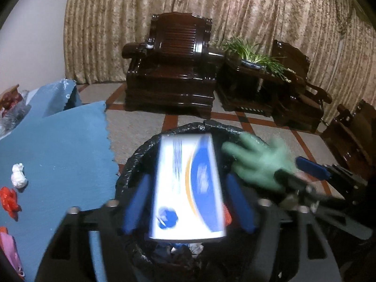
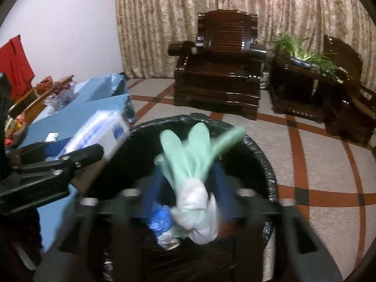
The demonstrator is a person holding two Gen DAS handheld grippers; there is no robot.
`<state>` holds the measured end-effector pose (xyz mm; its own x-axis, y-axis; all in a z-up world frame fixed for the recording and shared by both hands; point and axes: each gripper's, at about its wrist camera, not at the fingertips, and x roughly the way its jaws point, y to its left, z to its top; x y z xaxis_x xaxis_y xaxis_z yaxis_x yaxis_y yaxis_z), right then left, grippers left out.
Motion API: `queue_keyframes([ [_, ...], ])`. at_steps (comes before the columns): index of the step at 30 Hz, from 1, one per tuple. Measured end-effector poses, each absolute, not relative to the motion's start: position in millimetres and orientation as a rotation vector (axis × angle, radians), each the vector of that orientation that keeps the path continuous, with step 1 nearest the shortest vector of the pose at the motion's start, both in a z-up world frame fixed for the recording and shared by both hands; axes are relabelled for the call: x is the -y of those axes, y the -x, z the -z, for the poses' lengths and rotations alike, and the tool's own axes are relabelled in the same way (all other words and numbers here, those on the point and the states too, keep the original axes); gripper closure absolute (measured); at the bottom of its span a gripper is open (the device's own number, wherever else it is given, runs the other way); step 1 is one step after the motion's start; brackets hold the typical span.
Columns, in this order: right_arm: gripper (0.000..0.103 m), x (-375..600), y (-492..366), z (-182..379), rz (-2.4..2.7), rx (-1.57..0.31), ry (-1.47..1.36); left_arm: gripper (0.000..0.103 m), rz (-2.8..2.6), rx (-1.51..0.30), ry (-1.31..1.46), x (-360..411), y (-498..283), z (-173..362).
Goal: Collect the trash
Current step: 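Carry glove and box over the bin and open both tools to drop them, then move both tools back over the pink mask and orange foam net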
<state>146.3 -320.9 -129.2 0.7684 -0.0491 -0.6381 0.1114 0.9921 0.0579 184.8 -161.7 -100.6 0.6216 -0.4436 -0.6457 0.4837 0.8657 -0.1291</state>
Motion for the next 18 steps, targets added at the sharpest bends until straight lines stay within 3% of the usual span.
queue_keyframes([
  [2,0.032,323,-144,132,0.099,-0.694,-0.096,0.025,0.533,-0.716,-0.051,157,-184,100],
  [4,0.019,324,-140,133,0.112,-0.685,-0.101,0.022,0.521,-0.712,-0.047,150,-183,98],
  [7,0.011,321,-133,129,0.103,-0.670,-0.119,0.020,0.498,-0.701,-0.031,134,-180,93],
  [18,0.007,268,-121,108,-0.020,-0.651,-0.150,0.015,0.353,-0.667,0.004,45,-148,83],
])
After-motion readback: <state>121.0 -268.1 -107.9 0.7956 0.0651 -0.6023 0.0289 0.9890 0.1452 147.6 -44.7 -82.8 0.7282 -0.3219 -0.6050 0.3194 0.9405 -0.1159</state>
